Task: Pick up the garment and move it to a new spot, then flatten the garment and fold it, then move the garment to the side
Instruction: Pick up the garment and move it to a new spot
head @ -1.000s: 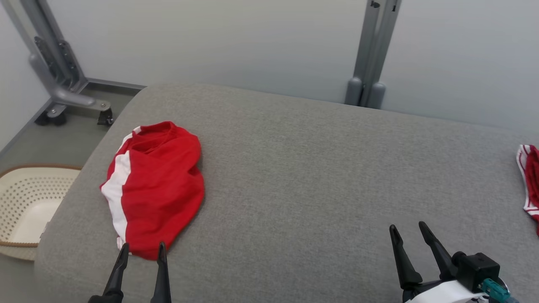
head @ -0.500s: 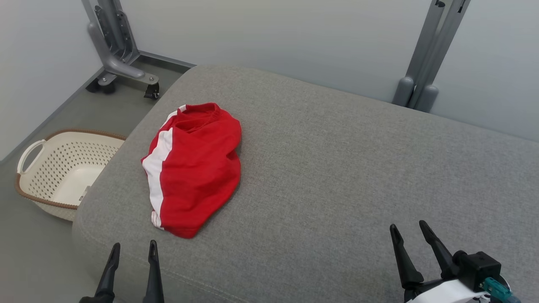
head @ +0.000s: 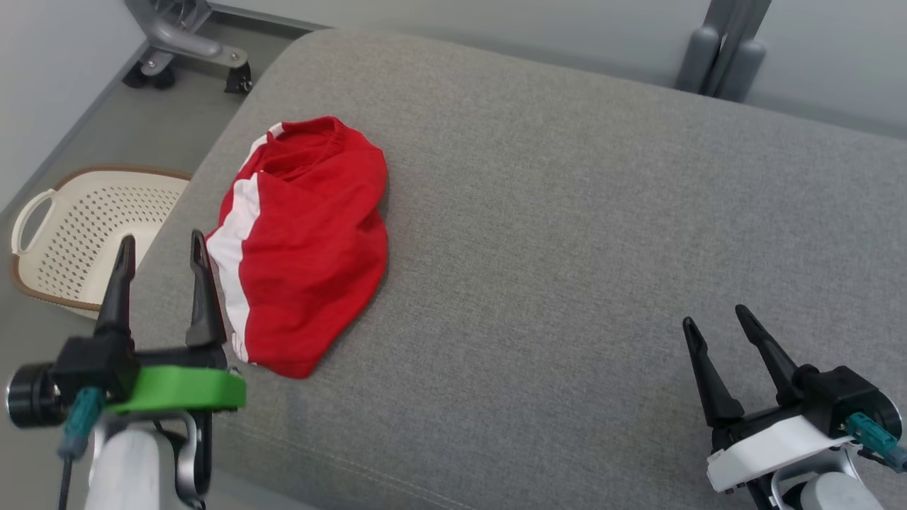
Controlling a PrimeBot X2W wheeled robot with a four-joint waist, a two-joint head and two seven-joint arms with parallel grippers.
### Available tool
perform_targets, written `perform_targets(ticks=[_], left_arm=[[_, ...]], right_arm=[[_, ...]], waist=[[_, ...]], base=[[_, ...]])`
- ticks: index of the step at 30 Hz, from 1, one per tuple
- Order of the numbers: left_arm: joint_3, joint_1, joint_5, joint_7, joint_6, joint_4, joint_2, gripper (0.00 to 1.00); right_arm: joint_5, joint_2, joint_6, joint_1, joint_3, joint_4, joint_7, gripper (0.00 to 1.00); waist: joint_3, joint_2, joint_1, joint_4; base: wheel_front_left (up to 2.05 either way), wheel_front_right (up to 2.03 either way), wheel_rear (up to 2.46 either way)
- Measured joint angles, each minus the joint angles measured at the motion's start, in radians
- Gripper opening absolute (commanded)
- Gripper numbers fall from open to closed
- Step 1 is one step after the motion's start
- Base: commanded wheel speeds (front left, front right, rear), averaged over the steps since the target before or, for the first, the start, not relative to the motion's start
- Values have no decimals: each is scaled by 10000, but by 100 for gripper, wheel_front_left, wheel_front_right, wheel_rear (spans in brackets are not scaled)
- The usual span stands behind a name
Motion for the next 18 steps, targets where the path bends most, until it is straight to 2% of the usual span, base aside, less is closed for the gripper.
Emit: perform_targets(ticks=[2,5,13,18], left_arm=[[-15,-878,-2,109,-86,775,207,100],[-12,-2548,-96,805,-222,1816,579,100],[-167,-6562,-1243,3473,-663,5066,1285,100],[67,-8329,-1946,5129,-694,7070,1626,100]], right_arm=[[-2,-132,-2,-88,-44,-54,0,100],[-29,-385,0,-251,-134,-161,-2,100],[-125,-1352,0,-599,-654,-677,0,100],[-123,-1818,0,-814,-780,-1114,0,100]], waist=[[301,0,0,-94],[768,0,0,-252],[2102,0,0,-687],[3007,0,1,-951]], base=[[0,0,0],[0,0,0],[0,0,0],[0,0,0]])
